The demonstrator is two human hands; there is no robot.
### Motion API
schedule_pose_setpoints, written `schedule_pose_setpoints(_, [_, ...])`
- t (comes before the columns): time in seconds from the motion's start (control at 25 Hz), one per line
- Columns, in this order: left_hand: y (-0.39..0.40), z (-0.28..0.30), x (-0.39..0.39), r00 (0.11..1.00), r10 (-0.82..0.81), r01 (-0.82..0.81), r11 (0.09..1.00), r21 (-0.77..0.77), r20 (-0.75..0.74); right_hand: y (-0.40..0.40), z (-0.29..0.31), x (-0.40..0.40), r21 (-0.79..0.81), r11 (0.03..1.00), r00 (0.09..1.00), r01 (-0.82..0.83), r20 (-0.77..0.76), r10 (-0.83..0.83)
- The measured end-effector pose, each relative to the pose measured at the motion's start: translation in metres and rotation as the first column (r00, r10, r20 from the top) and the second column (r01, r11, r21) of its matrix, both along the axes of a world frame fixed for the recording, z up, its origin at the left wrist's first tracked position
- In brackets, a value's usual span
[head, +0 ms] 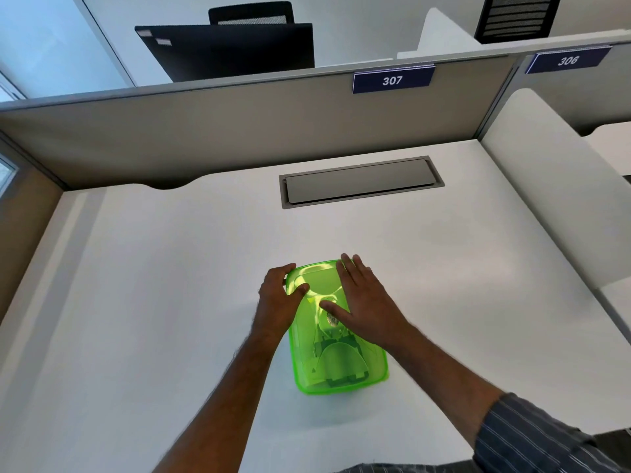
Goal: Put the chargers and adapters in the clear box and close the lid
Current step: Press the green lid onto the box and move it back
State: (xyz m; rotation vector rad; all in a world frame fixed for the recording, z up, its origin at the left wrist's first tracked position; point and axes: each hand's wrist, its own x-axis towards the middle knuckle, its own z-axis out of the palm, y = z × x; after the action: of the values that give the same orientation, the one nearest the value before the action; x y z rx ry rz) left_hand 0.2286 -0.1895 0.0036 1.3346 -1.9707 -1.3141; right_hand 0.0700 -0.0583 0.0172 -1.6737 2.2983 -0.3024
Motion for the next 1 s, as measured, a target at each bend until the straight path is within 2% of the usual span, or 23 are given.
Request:
schedule_pose_setpoints(0.12, [0.001,-0.001,-0.001,1.000,0.004,-0.004,1.000,-0.017,-0.008,0.004,-0.008,0.001,0.019,1.000,0.998,-0.015,-0.054,0.016])
schedule_pose_setpoints(0.56, [0.008,-0.002,0.005,1.000,-0.029,0.029,0.999,-0.014,-0.005,0.007,-0.015,0.000,-0.019,1.000,0.999,0.018,-0.042,-0.019])
schedule_pose_setpoints(0.76, [0.031,-0.012,0.027,0.995,-0.060,0.065,0.996,0.055,-0.081,0.008,-0.017,0.002,-0.038,0.998,0.991,0.052,-0.118,-0.056])
schedule_pose_setpoints(1.0, [0.066,-0.023,0.058,0.994,-0.002,0.019,0.987,0.160,-0.105,0.009,-0.017,0.002,-0.062,0.997,0.992,0.055,-0.113,-0.061])
